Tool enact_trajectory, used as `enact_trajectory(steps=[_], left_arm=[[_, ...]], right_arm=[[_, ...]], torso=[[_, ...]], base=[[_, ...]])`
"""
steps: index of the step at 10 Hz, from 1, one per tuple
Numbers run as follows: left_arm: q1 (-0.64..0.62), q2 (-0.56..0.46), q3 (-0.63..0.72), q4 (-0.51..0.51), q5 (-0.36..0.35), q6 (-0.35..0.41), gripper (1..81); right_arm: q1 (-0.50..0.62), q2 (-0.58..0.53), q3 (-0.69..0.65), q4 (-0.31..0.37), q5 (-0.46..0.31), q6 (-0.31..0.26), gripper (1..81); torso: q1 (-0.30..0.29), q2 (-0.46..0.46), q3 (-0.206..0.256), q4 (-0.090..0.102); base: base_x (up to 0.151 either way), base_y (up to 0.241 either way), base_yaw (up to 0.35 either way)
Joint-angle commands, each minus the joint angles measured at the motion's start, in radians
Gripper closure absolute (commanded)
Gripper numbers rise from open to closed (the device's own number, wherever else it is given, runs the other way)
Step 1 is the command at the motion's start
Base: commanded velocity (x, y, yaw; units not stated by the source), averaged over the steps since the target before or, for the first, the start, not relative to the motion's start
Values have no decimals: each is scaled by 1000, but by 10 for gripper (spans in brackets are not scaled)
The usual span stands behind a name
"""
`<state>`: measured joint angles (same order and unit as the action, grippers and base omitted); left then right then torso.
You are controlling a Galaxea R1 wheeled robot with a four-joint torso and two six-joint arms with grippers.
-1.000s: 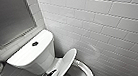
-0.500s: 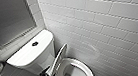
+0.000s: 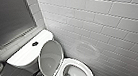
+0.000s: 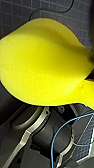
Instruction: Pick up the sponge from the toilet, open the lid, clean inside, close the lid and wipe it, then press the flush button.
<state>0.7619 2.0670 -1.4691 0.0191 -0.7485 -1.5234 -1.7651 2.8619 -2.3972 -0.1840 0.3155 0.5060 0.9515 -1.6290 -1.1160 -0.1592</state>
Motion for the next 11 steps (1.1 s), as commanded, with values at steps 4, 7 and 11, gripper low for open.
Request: enact_trajectory(steps=[4,7,11], left_arm=[[39,-61,-195,507,-22,2,10],[90,9,-235,852,104,-73,10],[221,44,-324,1876,182,-316,10]], right_arm=[[-61,-28,6,-15,-58,0,811],[-51,-28,9,-46,-49,-3,811],[-28,-77,53,-99,66,-1,811]], torso=[[0,0,0,0],[0,0,0,0],[0,0,0,0]], base=[[0,0,0],[0,0,0],[0,0,0]])
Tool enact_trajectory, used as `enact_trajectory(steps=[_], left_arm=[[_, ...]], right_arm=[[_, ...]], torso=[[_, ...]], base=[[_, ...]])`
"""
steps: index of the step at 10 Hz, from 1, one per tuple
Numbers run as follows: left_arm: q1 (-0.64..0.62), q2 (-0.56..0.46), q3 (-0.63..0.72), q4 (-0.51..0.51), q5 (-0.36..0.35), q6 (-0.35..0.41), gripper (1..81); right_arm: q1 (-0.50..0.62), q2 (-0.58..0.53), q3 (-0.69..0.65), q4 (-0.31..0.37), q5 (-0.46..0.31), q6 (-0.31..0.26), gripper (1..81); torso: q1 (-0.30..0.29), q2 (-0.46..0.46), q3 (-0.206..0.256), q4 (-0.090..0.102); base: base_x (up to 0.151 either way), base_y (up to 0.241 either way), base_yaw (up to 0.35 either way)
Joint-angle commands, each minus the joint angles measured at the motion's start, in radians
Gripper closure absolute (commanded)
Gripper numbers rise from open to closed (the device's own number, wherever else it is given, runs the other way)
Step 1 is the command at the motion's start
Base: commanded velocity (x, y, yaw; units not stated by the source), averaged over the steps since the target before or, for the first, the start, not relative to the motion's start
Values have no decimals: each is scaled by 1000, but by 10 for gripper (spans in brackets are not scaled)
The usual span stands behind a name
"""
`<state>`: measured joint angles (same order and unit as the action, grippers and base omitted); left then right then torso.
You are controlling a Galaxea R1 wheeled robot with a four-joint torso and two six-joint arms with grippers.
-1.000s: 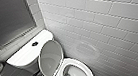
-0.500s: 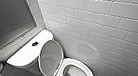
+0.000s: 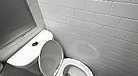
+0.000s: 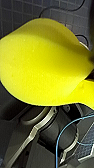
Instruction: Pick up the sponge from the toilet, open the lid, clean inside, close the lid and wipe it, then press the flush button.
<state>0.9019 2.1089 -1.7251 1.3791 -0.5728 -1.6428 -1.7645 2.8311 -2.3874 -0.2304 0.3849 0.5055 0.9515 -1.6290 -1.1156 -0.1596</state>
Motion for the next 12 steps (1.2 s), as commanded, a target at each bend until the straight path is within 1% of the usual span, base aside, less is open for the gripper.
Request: enact_trajectory(steps=[1,2,3,5,6,7,8,11,12], left_arm=[[143,7,-76,546,76,-192,10],[198,23,-68,589,175,-189,10],[258,45,-47,627,293,-189,10],[354,56,68,685,500,-189,10],[389,68,105,689,575,-189,10],[423,85,124,690,611,-187,10],[450,103,131,692,614,-186,10],[527,175,133,704,616,-183,10],[552,217,119,735,645,-183,10]], right_arm=[[-22,-86,117,-79,8,-1,811],[-14,-135,201,-95,20,-1,811],[-7,-192,286,-96,22,1,811],[6,-258,358,-98,26,2,811],[12,-287,390,-98,58,1,811],[19,-325,427,-98,84,1,811],[36,-373,470,-96,94,2,811],[133,-555,648,-76,80,11,811],[171,-598,694,-64,69,11,811]], torso=[[0,0,0,0],[0,0,0,0],[0,0,0,0],[0,0,0,0],[0,0,0,0],[0,0,0,0],[0,0,0,0],[0,0,1,0],[0,0,1,0]], base=[[0,0,0],[0,0,0],[0,0,0],[0,0,0],[0,0,0],[0,0,0],[0,0,0],[0,0,0],[0,0,0]])
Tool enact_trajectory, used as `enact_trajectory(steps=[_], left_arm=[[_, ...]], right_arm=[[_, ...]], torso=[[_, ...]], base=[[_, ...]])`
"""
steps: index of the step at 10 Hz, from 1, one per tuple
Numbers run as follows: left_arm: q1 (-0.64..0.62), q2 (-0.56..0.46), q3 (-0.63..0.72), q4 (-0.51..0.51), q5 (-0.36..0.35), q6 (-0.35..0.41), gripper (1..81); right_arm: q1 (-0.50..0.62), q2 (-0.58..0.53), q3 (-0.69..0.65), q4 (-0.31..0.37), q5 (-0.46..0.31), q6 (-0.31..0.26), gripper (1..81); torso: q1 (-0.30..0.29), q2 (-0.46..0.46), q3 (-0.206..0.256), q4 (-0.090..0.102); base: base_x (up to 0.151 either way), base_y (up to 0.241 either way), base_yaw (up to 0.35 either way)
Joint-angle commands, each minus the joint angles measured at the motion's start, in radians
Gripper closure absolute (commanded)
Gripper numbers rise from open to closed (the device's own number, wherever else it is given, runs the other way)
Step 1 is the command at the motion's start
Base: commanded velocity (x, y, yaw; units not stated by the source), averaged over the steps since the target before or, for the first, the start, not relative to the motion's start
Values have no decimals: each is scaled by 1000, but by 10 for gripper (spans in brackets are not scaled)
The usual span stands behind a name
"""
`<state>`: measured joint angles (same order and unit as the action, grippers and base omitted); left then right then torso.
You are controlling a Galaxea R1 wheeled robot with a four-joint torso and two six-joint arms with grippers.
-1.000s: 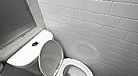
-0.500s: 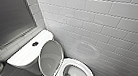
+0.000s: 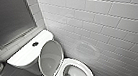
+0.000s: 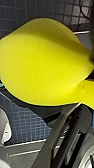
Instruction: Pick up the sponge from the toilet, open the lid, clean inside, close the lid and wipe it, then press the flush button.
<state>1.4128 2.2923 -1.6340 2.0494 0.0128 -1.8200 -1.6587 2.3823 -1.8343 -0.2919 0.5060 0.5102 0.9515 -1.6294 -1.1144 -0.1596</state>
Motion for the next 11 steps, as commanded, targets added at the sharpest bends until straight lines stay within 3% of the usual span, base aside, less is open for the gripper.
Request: enact_trajectory(steps=[1,3,6,7,8,9,10,11], left_arm=[[58,79,14,75,120,-4,10],[68,110,-9,74,139,-5,10],[71,148,-43,68,138,-8,10],[71,159,-55,68,138,-13,10],[73,165,-64,66,136,-16,10],[73,168,-69,66,136,-18,10],[74,170,-69,66,132,-18,10],[79,174,-69,68,131,-16,10]], right_arm=[[79,-168,141,-3,-46,7,811],[67,-158,78,-1,-47,25,811],[47,-186,125,5,-47,136,811],[50,-202,187,89,-52,90,811],[64,-210,248,246,-61,-95,811],[97,-226,311,441,-131,-283,811],[163,-240,325,508,-234,-361,811],[220,-246,346,499,-268,-372,811]], torso=[[0,0,0,0],[0,0,0,0],[0,0,0,0],[0,0,0,0],[0,0,0,0],[0,0,0,0],[0,0,0,0],[0,0,0,0]], base=[[0,0,0],[0,0,0],[0,0,0],[0,0,0],[0,0,0],[0,0,0],[0,0,0],[0,0,0]])
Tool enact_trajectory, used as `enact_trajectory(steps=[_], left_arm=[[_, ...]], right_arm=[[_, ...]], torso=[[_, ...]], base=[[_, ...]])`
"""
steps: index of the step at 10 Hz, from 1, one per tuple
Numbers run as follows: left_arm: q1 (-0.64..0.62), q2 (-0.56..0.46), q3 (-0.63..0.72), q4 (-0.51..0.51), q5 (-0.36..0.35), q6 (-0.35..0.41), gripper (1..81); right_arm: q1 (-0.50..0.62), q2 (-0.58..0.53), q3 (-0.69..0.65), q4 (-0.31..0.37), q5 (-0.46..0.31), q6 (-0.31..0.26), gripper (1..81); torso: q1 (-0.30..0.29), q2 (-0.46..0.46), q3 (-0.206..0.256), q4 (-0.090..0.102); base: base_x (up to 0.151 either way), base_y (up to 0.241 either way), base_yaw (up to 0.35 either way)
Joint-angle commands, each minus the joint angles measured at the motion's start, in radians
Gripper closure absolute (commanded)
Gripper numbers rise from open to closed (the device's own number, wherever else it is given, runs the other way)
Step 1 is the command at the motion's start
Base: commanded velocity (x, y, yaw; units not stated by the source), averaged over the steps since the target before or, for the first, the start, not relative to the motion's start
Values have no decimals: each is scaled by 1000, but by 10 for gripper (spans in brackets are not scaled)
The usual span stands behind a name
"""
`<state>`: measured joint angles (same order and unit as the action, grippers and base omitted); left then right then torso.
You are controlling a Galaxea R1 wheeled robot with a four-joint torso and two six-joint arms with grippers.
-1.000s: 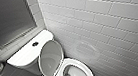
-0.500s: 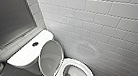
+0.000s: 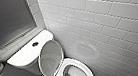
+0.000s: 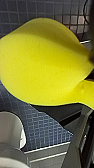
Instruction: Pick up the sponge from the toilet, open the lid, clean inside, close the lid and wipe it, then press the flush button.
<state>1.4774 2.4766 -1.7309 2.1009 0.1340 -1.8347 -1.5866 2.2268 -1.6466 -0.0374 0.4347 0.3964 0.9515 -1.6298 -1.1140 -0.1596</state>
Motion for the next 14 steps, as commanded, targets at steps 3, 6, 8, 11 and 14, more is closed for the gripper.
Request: enact_trajectory(steps=[3,6,8,11,14], left_arm=[[25,12,-19,15,7,-5,10],[66,87,-120,16,4,-5,10],[105,128,-180,11,6,-8,10],[151,148,-185,13,13,-8,10],[154,170,-217,11,13,-9,10]], right_arm=[[324,-143,251,243,-192,-255,811],[534,-169,301,261,-250,-246,811],[677,-172,305,316,-339,-228,811],[887,-142,285,392,-485,-226,811],[977,-106,254,432,-527,-225,811]], torso=[[0,0,0,0],[0,0,0,0],[0,0,0,0],[0,0,0,0],[0,0,0,0]], base=[[0,0,0],[0,0,0],[0,0,0],[0,0,0],[0,0,0]])
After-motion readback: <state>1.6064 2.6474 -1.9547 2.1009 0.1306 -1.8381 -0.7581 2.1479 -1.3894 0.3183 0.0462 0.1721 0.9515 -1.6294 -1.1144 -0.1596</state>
